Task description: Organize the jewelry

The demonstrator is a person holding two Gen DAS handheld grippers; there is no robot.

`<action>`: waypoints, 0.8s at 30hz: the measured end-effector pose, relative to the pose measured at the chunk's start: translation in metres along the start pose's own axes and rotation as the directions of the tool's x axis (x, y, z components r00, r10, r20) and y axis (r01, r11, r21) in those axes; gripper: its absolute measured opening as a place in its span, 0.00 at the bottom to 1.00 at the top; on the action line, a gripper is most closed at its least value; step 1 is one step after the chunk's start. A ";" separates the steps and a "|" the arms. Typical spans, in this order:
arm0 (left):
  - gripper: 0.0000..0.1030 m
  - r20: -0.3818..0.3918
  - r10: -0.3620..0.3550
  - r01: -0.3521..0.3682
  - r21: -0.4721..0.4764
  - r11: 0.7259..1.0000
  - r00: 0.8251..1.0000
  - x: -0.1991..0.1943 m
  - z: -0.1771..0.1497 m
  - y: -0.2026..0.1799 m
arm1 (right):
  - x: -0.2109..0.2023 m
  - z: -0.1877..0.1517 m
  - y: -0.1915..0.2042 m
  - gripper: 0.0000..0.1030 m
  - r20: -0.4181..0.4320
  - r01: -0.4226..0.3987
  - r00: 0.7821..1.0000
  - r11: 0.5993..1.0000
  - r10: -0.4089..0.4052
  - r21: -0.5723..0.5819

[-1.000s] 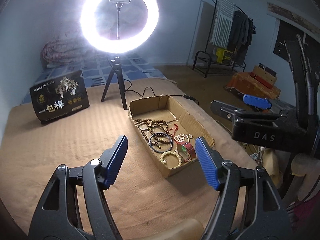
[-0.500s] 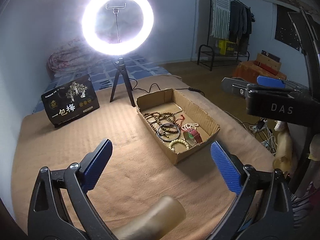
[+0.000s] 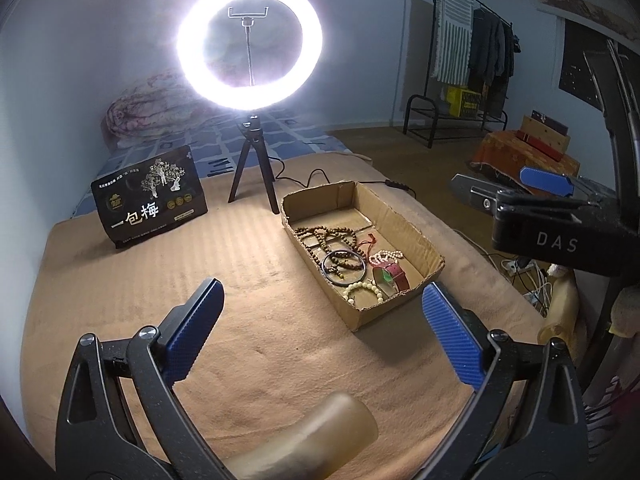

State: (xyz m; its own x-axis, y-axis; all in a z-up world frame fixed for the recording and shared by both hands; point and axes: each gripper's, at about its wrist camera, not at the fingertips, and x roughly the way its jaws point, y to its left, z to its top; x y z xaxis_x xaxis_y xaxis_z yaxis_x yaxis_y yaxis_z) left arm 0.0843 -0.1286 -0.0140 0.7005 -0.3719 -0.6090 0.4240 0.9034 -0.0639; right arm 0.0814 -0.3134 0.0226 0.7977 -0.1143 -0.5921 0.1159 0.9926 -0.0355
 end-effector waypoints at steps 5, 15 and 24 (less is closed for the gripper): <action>0.98 0.006 -0.004 0.004 -0.007 1.000 1.000 -0.001 0.002 0.000 | 0.001 -0.001 0.000 1.00 -0.001 0.001 1.000 1.000 -0.001 -0.001; 0.98 0.003 -0.005 0.005 -0.005 1.000 1.000 -0.001 0.002 -0.002 | 0.001 -0.001 -0.001 1.00 0.000 0.000 1.000 1.000 0.000 0.000; 0.98 0.003 -0.009 0.009 -0.010 1.000 1.000 -0.002 0.003 -0.005 | 0.001 -0.001 -0.002 1.00 0.001 0.005 1.000 1.000 -0.005 0.000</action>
State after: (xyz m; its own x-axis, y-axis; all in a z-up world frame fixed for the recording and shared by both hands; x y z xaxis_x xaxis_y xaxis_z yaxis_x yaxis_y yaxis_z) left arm 0.0823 -0.1333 -0.0103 0.6986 -0.3806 -0.6059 0.4246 0.9021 -0.0772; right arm 0.0810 -0.3156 0.0210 0.7977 -0.1190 -0.5912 0.1194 0.9921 -0.0385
